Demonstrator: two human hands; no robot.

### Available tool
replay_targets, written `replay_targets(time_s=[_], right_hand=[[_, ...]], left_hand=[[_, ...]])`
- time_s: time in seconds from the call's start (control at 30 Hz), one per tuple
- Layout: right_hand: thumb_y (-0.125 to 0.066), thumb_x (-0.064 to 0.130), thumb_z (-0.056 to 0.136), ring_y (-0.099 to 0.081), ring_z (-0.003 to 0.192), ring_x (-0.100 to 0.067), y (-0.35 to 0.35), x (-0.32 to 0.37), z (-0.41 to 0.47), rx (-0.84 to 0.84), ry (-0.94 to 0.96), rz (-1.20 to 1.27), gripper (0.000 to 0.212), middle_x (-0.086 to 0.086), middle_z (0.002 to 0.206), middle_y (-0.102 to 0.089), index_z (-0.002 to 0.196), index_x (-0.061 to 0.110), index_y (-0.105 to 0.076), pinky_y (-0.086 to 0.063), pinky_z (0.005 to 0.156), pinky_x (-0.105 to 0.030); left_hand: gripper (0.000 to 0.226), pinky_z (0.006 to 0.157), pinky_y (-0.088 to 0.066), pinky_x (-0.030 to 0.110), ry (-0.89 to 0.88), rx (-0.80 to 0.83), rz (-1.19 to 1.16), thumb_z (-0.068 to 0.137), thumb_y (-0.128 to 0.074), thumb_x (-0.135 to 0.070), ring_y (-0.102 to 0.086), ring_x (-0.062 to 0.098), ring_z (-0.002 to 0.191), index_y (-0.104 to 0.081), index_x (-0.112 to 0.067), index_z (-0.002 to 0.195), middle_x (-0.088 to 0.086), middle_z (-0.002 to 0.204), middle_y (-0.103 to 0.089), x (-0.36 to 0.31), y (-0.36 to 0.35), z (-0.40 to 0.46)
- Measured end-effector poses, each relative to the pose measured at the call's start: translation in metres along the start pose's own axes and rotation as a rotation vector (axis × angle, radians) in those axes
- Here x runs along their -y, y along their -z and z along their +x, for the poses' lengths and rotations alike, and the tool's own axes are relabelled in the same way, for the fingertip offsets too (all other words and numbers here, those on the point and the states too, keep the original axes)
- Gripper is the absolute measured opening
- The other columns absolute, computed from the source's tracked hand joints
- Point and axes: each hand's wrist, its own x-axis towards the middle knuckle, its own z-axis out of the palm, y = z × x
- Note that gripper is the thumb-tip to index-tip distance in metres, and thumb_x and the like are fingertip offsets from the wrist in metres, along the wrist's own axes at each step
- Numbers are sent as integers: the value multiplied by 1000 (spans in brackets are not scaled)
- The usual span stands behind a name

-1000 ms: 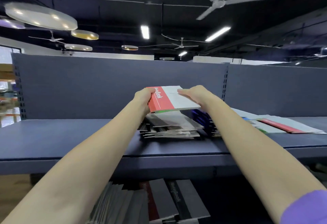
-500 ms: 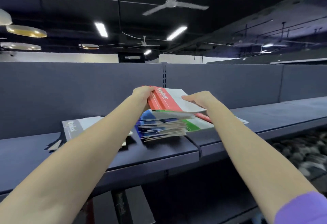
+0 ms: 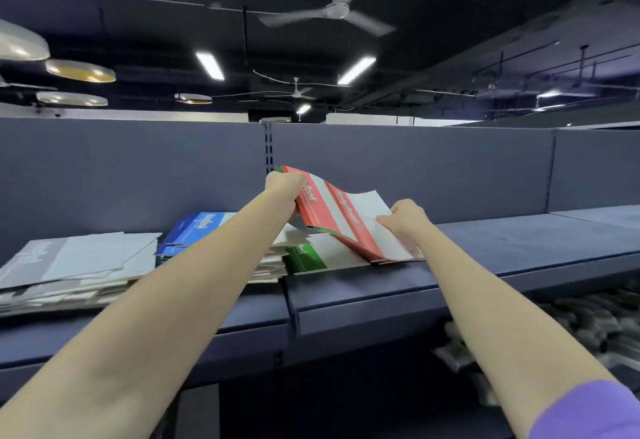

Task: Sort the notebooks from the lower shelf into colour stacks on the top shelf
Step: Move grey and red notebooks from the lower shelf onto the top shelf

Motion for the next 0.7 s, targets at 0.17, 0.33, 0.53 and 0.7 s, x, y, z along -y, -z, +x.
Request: replay_targets(time_s=[0.17,0.33,0.53,0.7], right_hand=[[-52,11,90,-53,80,-27,-2,-15,22,-15,-41,-191,9,-7,93,-58,86,10,-45,-38,60,-29],[-48,16,93,-48,122,-31,-18,-22,33,-75,-40,-514,31,-14,132,-52,123,13,-54,-39,95,-38],[-53,39,97,-60,94,-32,-37,-9,45,10,190,-58,26,-10,99,-68,90,15,-61,-46,81,-37],[-56,52,95,-19,60,-19,-39,3,35,240,280,283,57,2,61,-20,63,23,-20,-15,58,-33]], left_hand=[[9,85,-53,44,-25,-60,44,94,-54,-9,-63,32,94,-46,-11,90,10,88,-58,13,-17,8],[7,89,-55,47,-68,-72,114,92,-50,-16,-66,34,96,-52,-12,97,14,106,-65,21,-19,23],[30,61,-51,32,11,-74,131,91,-55,-13,-65,34,89,-54,-3,120,17,110,-66,35,-18,32],[39,75,-53,37,14,-81,166,91,-63,-16,-67,35,100,-52,-3,126,16,114,-66,36,-15,41]])
